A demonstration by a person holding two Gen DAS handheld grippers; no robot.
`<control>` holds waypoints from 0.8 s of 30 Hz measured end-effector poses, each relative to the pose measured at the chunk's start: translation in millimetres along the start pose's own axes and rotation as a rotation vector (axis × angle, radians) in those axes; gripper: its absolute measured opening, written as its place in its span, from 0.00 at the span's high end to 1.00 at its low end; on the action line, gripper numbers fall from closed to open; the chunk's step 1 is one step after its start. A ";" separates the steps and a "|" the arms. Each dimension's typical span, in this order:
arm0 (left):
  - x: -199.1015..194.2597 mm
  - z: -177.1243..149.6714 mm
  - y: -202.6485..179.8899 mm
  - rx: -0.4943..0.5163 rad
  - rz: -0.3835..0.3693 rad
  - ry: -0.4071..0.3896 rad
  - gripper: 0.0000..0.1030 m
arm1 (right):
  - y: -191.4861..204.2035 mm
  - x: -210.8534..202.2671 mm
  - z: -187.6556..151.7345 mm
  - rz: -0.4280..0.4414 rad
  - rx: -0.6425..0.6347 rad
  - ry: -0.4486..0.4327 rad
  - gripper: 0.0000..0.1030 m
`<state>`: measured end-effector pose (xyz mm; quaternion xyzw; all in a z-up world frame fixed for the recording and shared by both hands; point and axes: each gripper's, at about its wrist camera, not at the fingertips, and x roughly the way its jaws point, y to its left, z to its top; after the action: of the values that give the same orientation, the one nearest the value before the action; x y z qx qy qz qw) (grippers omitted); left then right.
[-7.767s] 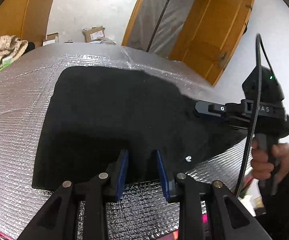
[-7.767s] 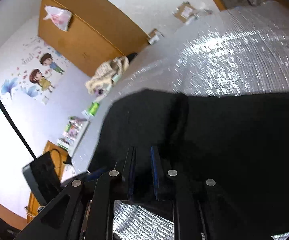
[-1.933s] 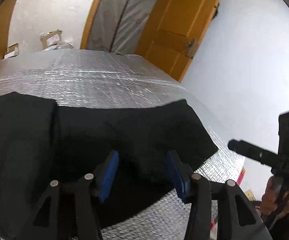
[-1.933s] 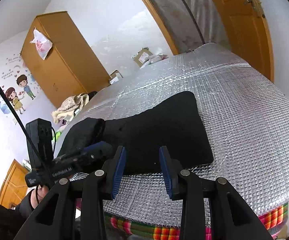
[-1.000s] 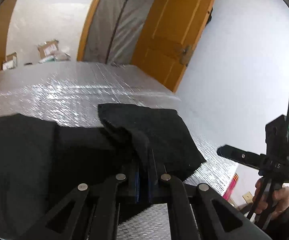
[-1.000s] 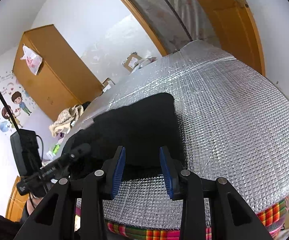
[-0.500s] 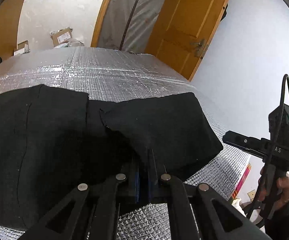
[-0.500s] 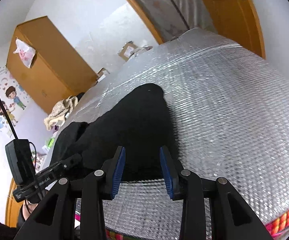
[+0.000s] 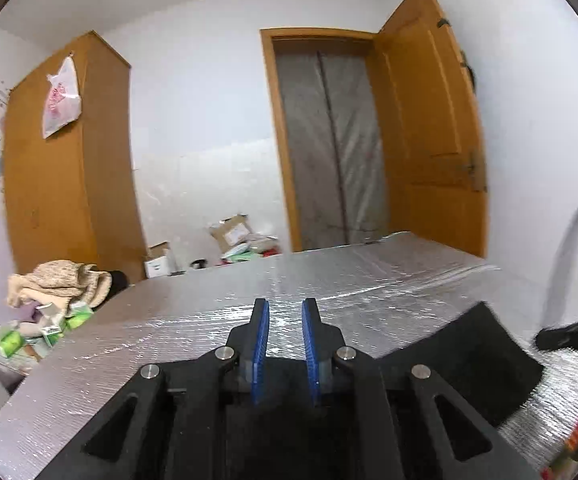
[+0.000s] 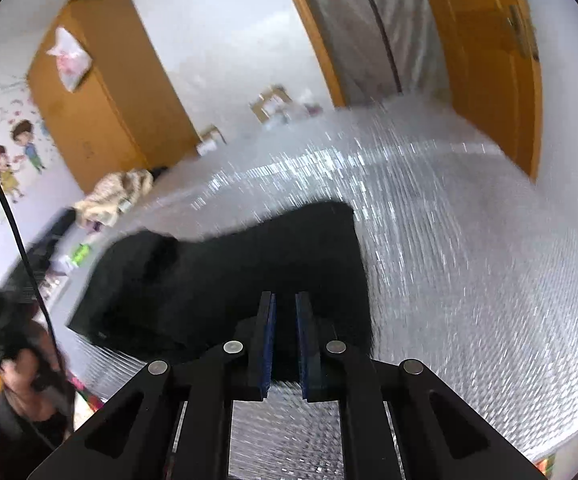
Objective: Fold clothes
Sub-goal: 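Smooth the folded sweatshirt flat with the left tool while the right tool presses it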
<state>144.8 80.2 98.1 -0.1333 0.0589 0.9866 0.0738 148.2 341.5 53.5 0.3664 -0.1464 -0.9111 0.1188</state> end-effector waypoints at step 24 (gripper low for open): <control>106.5 -42.8 -54.4 -0.029 -0.290 0.510 0.84 | -17.7 66.6 39.0 -0.039 0.010 0.083 0.89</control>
<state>62.9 141.7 23.0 -0.3852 0.0420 0.9010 0.1950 72.1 343.4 31.9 0.4071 -0.1389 -0.8966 0.1053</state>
